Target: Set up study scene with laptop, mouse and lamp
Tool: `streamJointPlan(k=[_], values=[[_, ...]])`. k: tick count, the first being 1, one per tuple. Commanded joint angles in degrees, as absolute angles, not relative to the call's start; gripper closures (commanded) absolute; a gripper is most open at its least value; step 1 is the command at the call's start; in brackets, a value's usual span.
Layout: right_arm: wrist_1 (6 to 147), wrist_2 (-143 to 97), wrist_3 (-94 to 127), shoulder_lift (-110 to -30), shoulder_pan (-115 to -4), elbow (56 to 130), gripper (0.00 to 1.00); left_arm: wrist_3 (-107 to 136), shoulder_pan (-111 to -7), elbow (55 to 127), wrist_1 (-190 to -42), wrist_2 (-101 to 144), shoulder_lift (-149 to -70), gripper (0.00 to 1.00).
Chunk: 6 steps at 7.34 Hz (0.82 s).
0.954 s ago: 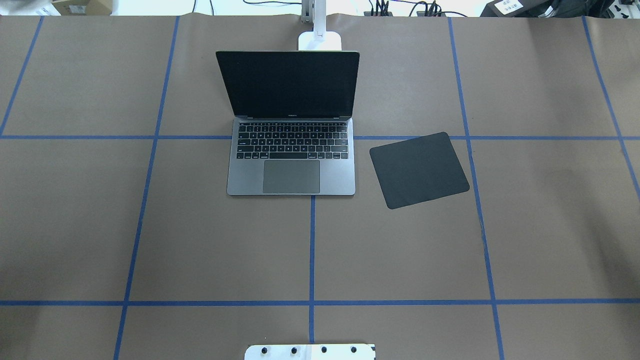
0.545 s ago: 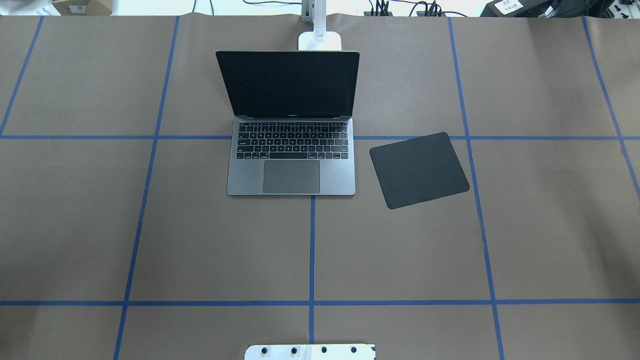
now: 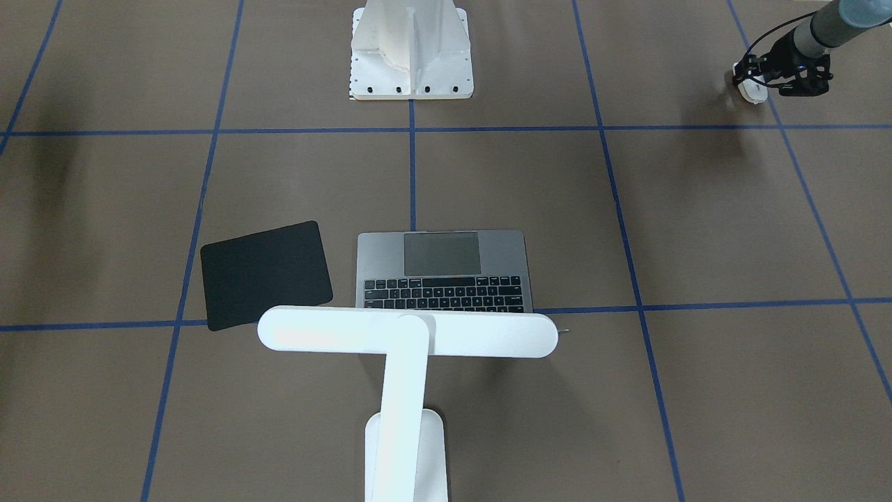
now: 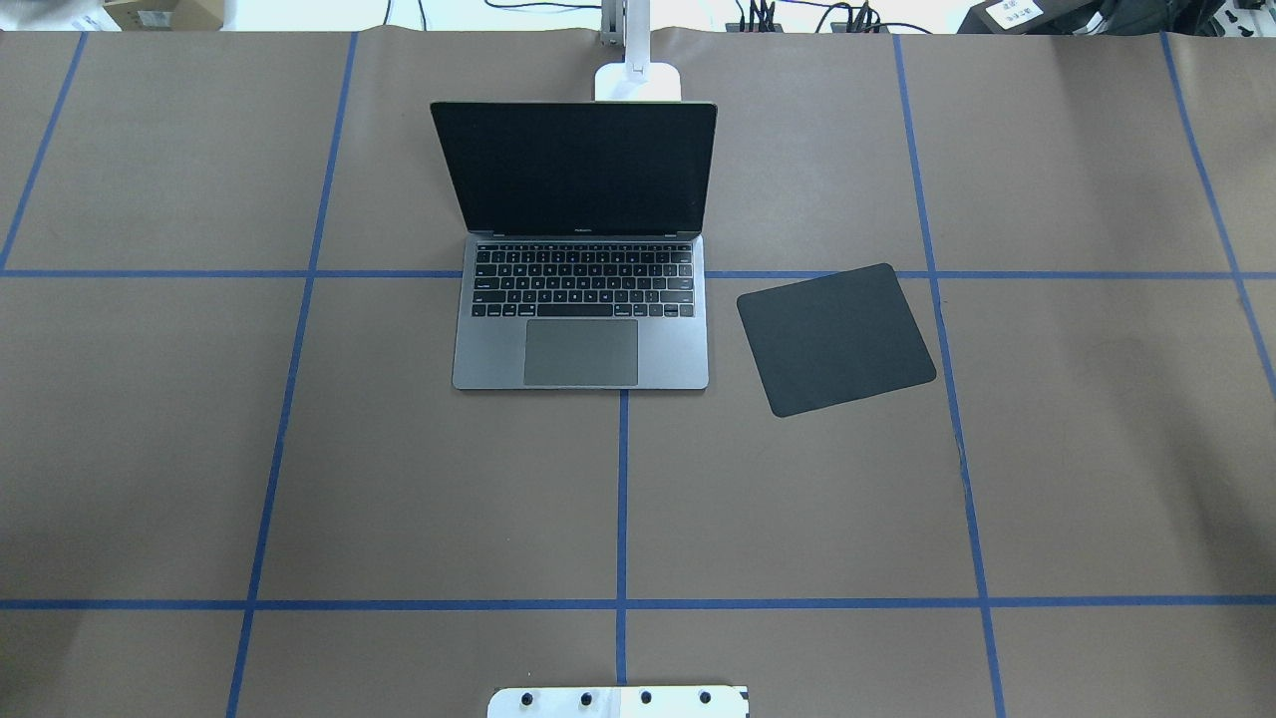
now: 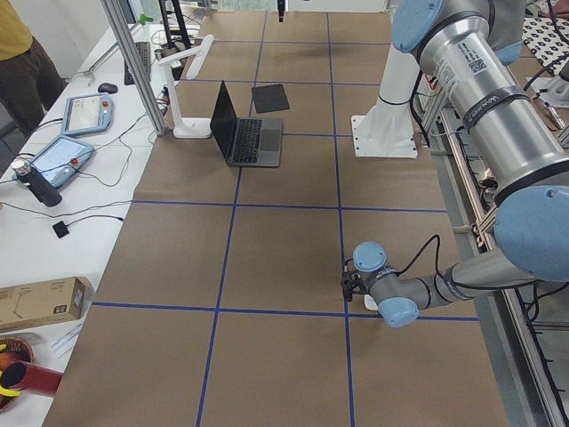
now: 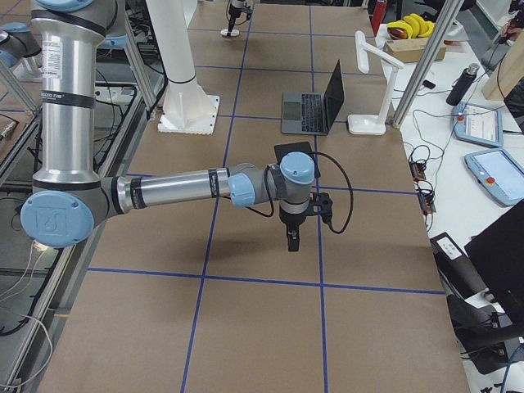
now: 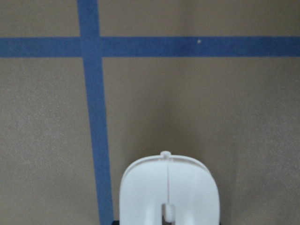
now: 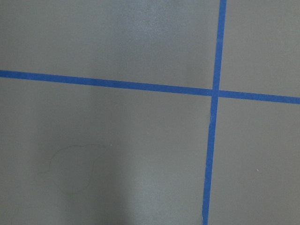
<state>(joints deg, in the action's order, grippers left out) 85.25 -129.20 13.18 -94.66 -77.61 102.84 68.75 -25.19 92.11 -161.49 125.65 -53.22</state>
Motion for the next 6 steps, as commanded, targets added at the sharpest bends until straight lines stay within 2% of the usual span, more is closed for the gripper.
streamJointPlan(k=[1, 3, 6], values=[[85.25, -129.2, 13.18, -94.66, -77.61, 102.92, 0.0, 69.08, -25.4, 92.37, -164.25, 125.86, -52.82, 0.74], [85.25, -129.29, 13.27, -94.66, -77.69, 102.92, 0.0, 69.17, -25.75, 95.78, -164.27, 126.21, -52.74, 0.8], [85.25, -129.29, 13.27, -94.57, -77.7, 102.92, 0.0, 73.89, -25.84, 100.97, -163.74, 130.07, -53.17, 0.83]])
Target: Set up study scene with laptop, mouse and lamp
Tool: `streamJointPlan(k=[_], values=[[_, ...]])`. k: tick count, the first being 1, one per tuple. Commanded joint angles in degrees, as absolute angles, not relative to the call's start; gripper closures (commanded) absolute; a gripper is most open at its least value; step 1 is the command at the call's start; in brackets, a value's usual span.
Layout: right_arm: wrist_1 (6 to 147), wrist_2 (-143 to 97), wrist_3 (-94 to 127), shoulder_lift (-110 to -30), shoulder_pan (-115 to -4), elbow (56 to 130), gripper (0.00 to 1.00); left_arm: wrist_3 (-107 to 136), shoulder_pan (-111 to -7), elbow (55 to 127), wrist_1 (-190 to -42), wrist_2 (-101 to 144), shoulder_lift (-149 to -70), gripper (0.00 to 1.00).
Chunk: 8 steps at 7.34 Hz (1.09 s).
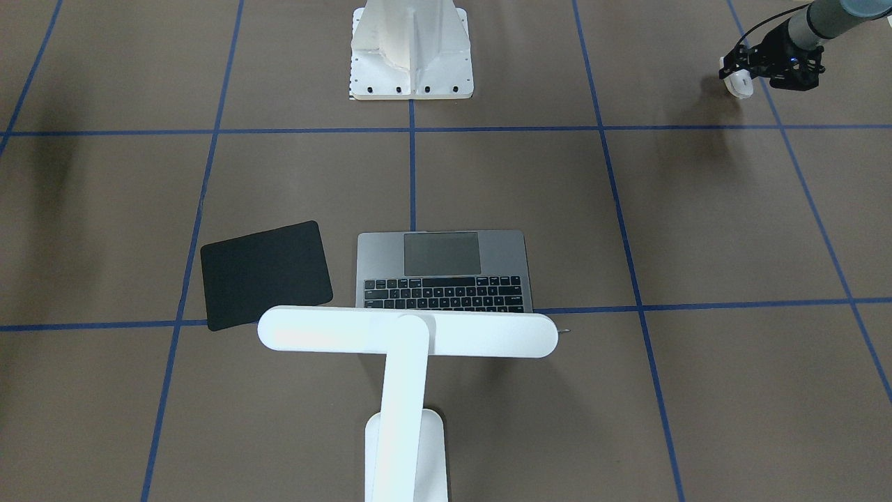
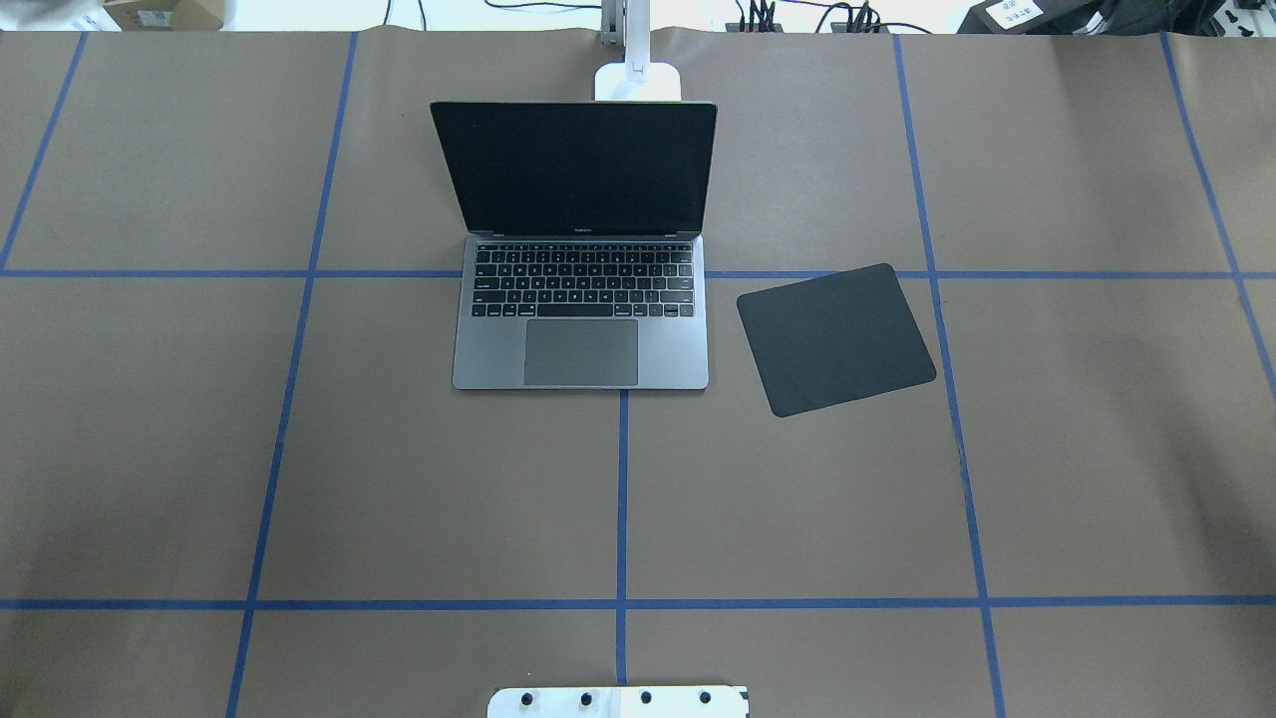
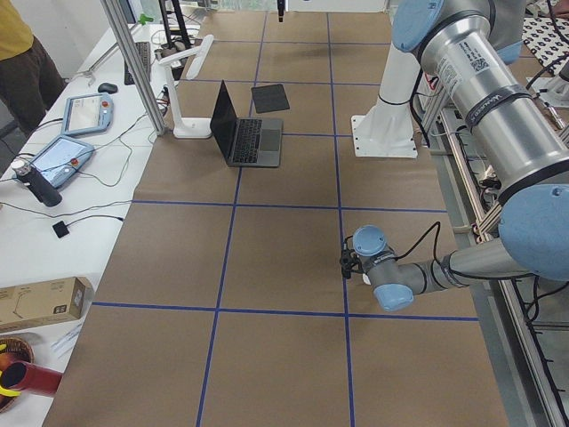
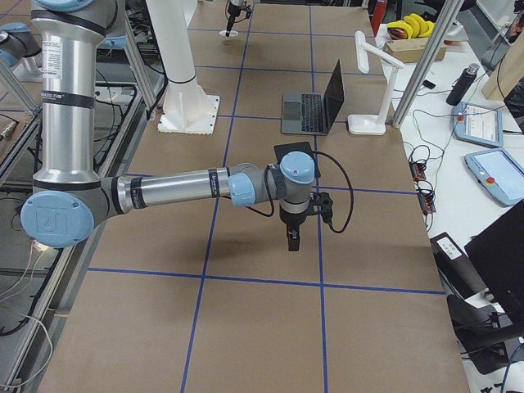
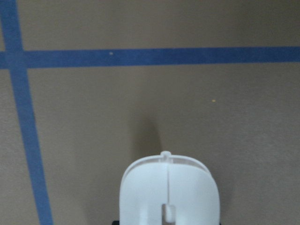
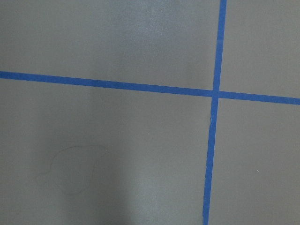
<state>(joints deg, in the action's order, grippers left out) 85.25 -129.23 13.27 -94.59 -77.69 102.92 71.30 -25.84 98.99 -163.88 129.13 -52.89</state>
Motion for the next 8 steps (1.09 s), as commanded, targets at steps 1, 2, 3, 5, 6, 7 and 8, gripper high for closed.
streamJointPlan(k=[1, 2, 3, 5, 6, 7, 8], values=[[85.17, -129.46, 13.27, -94.57, -77.7, 102.92, 0.0, 74.52, -25.93, 102.47, -162.87, 130.08, -53.61, 0.83], [85.17, -129.38, 13.36, -94.57, -77.7, 102.92, 0.0, 74.62, -26.1, 106.05, -158.77, 130.08, -54.14, 0.84], [85.25, -129.38, 13.36, -94.57, -77.61, 102.83, 0.0, 74.62, -27.15, 110.7, -150.99, 129.99, -56.14, 0.84], [85.17, -129.2, 13.36, -94.4, -77.7, 102.57, 0.0, 74.62, -29.78, 116.34, -137.0, 129.99, -64.64, 0.86], [85.17, -129.2, 13.36, -94.39, -77.61, 102.57, 0.0, 74.62, -30.75, 118.11, -129.28, 129.99, -70.17, 0.87], [85.25, -129.2, 13.36, -94.31, -77.61, 102.48, 0.0, 74.62, -32.07, 118.73, -120.85, 129.99, -78.23, 0.87], [85.17, -129.2, 13.36, -94.22, -77.61, 102.48, 0.0, 74.53, -33.3, 118.83, -109.97, 129.99, -88.14, 0.87]])
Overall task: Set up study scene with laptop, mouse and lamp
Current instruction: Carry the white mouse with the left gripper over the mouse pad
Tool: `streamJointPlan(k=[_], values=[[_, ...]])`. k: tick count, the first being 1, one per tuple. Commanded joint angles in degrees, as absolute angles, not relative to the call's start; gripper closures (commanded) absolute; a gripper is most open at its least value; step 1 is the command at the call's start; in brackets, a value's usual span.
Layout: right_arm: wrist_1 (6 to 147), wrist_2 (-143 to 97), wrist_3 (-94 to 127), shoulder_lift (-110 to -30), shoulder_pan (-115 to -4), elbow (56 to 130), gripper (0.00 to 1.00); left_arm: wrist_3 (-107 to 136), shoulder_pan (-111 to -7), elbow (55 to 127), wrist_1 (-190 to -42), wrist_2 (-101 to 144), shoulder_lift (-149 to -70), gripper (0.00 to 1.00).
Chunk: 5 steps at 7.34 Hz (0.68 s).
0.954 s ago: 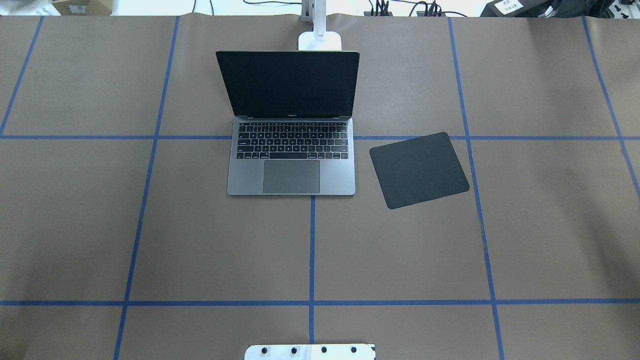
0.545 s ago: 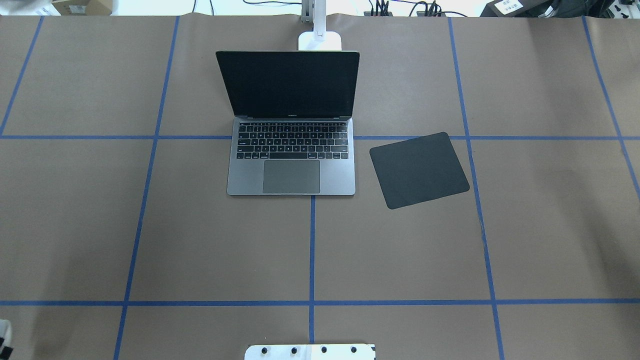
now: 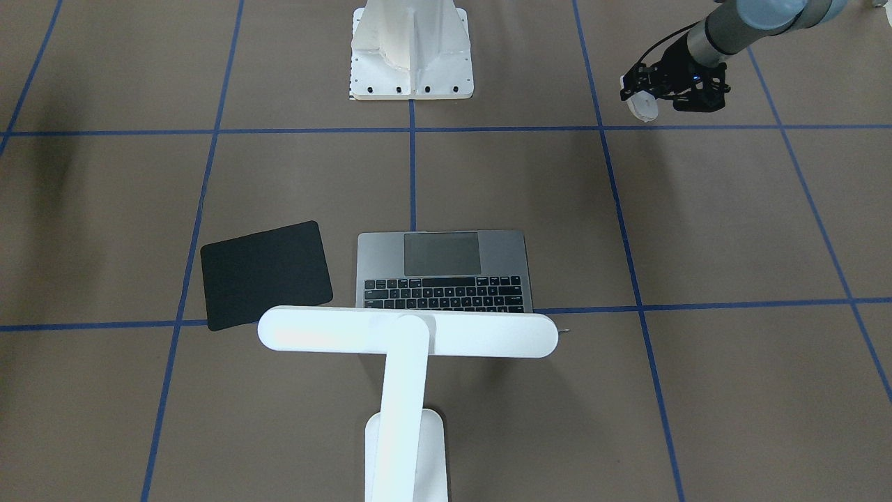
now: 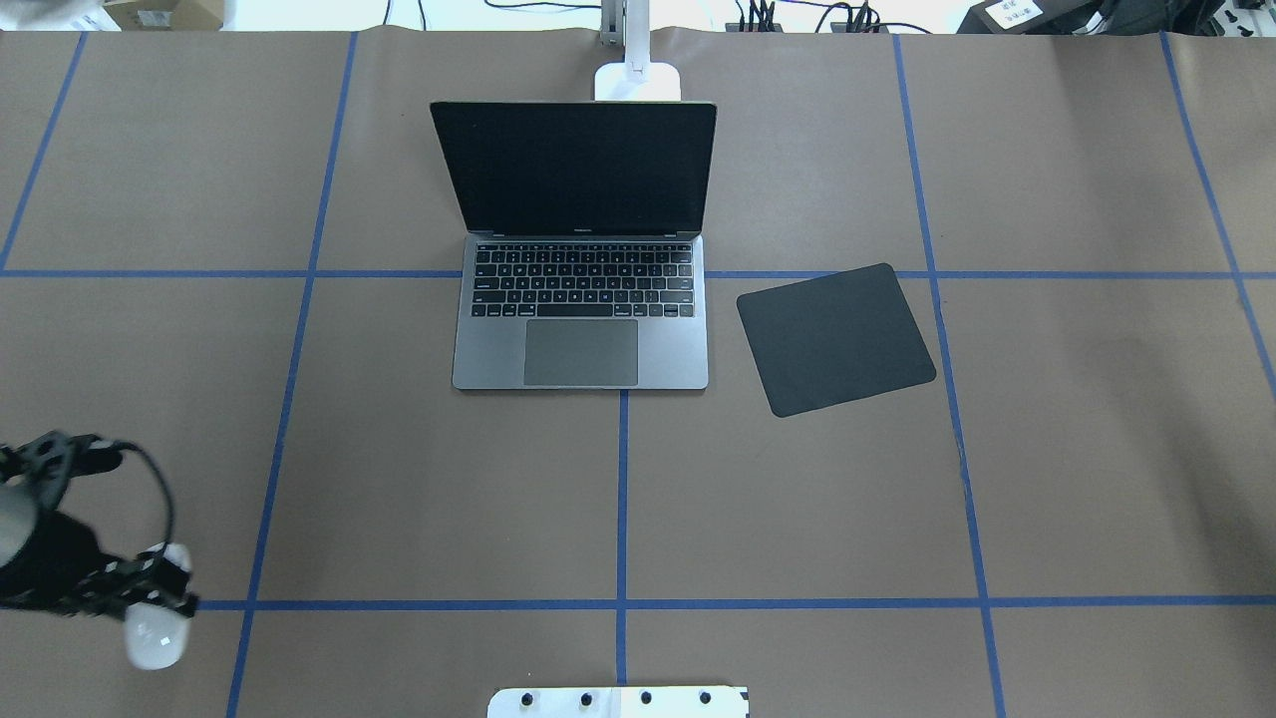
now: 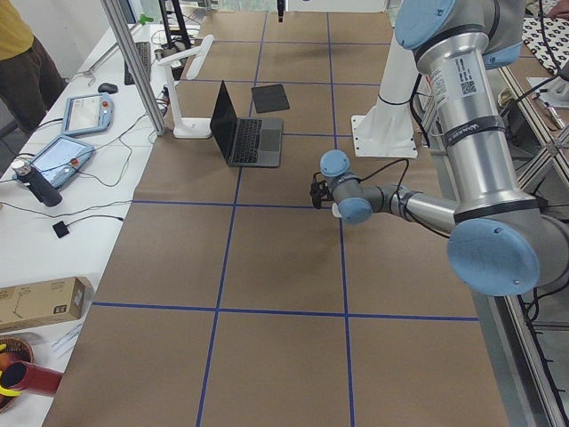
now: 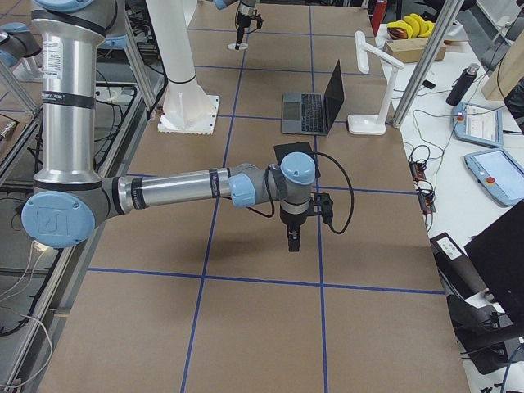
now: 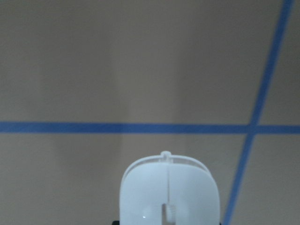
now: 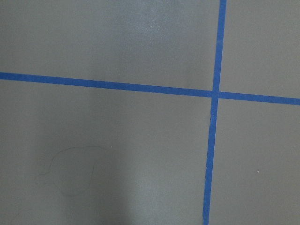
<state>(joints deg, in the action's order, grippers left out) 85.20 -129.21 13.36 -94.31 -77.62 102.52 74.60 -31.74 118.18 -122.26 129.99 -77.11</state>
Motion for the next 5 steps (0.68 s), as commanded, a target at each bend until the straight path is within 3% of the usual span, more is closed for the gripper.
streamJointPlan(k=[1, 3, 5], values=[[85.25, -129.2, 13.45, -94.22, -77.61, 102.48, 0.0, 74.1, -33.66, 118.31, -97.68, 129.47, -98.94, 0.87], [85.25, -129.37, 13.45, -94.04, -77.61, 102.48, 0.0, 73.92, -34.45, 113.59, -80.22, 129.29, -119.7, 0.87], [85.25, -129.46, 13.53, -93.96, -77.7, 102.39, 0.0, 74.53, -34.28, 102.11, -79.45, 126.58, -133.87, 0.87]])
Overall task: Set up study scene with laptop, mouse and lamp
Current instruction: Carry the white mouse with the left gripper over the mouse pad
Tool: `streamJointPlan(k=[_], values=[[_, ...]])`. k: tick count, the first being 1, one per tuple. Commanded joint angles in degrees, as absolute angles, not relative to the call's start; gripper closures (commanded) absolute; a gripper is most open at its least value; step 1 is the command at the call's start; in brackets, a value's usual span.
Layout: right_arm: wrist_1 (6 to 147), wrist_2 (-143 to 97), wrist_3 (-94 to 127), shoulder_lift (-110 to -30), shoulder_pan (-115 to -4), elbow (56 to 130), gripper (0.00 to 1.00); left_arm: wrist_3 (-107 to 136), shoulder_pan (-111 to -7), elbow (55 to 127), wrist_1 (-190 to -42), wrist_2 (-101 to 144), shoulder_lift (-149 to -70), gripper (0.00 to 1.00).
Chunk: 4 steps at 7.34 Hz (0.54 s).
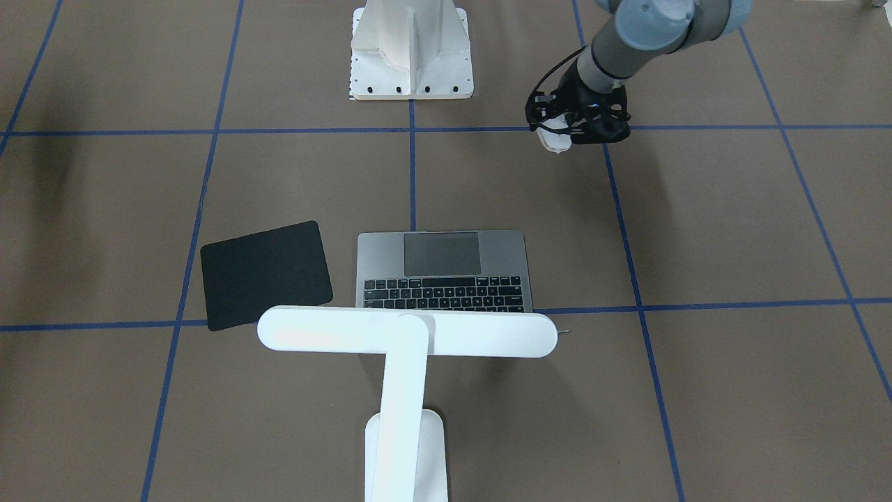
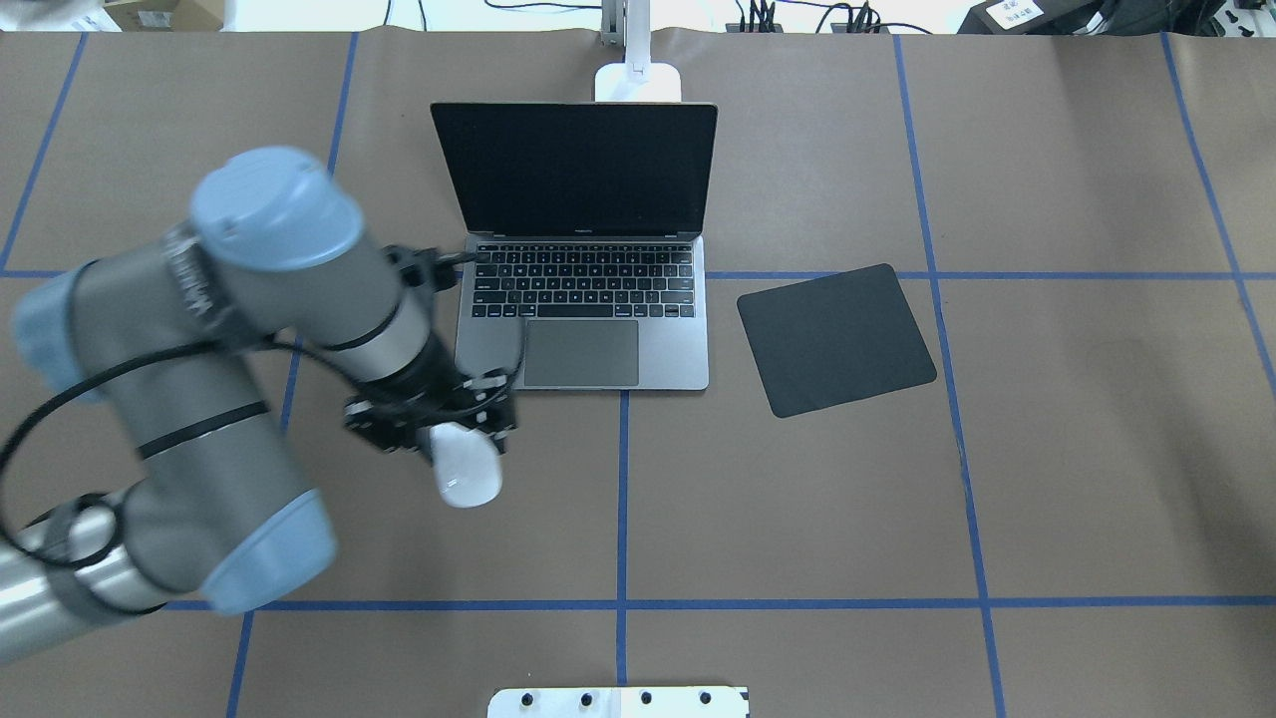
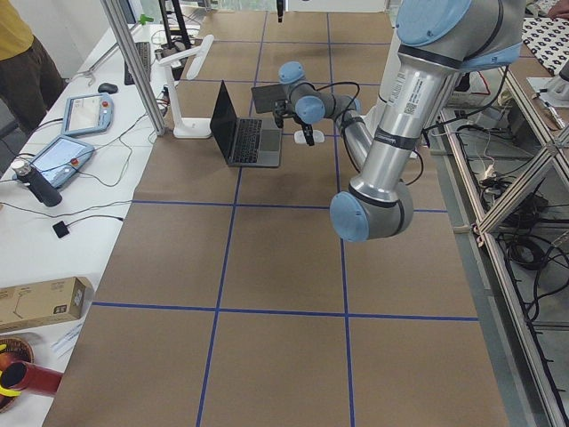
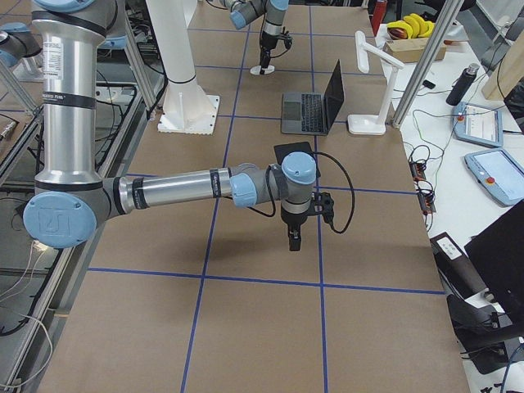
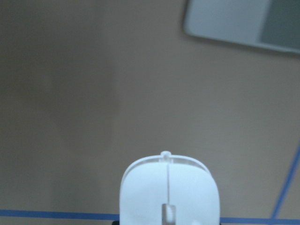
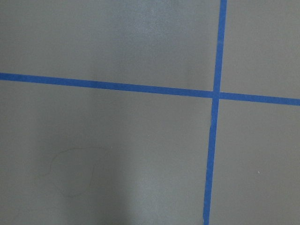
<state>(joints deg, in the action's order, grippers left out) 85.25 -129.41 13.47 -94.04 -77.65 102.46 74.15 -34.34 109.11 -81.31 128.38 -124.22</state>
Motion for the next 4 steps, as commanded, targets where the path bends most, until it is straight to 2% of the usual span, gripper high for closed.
streamJointPlan(k=[1, 4], values=[[85.25, -129.46, 13.54, -93.96, -77.7, 102.39, 0.0, 74.71, -34.28, 93.34, -79.45, 126.04, -141.69, 0.87], [85.43, -129.46, 13.54, -93.87, -77.69, 102.39, 0.0, 76.54, -33.84, 70.03, -82.77, 124.81, -158.34, 0.86]])
